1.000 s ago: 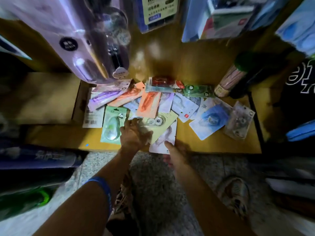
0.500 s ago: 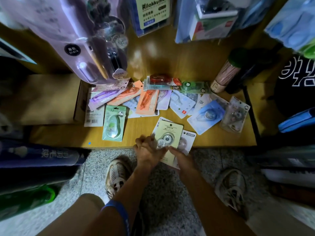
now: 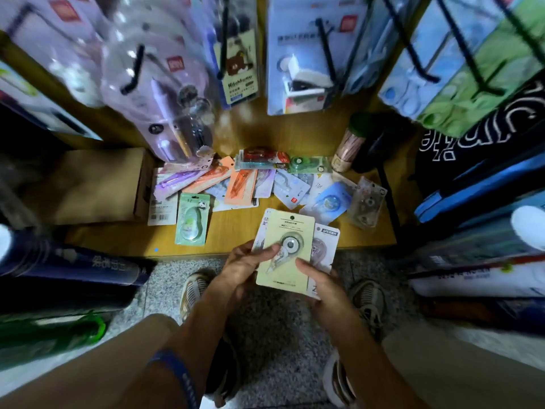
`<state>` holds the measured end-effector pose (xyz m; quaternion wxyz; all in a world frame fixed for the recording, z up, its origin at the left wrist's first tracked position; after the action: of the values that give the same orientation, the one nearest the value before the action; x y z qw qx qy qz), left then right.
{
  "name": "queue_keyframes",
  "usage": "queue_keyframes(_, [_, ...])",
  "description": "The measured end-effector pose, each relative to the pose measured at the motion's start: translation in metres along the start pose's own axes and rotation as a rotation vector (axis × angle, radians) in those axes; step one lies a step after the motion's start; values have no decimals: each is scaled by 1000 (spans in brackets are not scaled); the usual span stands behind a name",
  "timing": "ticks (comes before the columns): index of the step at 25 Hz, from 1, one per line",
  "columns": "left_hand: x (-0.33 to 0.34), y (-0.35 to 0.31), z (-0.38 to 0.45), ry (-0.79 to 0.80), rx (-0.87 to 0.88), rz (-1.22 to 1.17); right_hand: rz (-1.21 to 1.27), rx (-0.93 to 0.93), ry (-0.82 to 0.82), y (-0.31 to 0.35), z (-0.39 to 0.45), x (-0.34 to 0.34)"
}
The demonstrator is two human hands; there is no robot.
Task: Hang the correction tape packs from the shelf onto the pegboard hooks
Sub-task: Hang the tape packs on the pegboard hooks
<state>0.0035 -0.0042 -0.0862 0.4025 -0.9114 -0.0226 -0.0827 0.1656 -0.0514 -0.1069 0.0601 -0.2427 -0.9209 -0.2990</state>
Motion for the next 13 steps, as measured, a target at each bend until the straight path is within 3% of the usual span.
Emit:
queue_keyframes(4, [22, -46, -77, 36, 33, 53, 65, -88, -17, 32, -81, 7])
queue_keyframes(7, [36, -68, -125, 110, 72, -40, 114, -232, 0, 49, -146, 9])
queue_keyframes(13, [85, -115, -211, 355, 314, -160, 170, -590, -97, 84, -240, -5])
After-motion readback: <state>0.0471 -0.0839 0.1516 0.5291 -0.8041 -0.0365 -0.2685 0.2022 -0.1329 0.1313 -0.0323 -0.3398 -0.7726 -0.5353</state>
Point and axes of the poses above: each hand's wrist, its own z-axis towards the middle knuckle, its own x-axis out of the palm, y = z × x, the point moved 2 cm from there along z, towards the middle knuckle, and after that the axes turned 6 degrees about x, right-handed, at the moved point
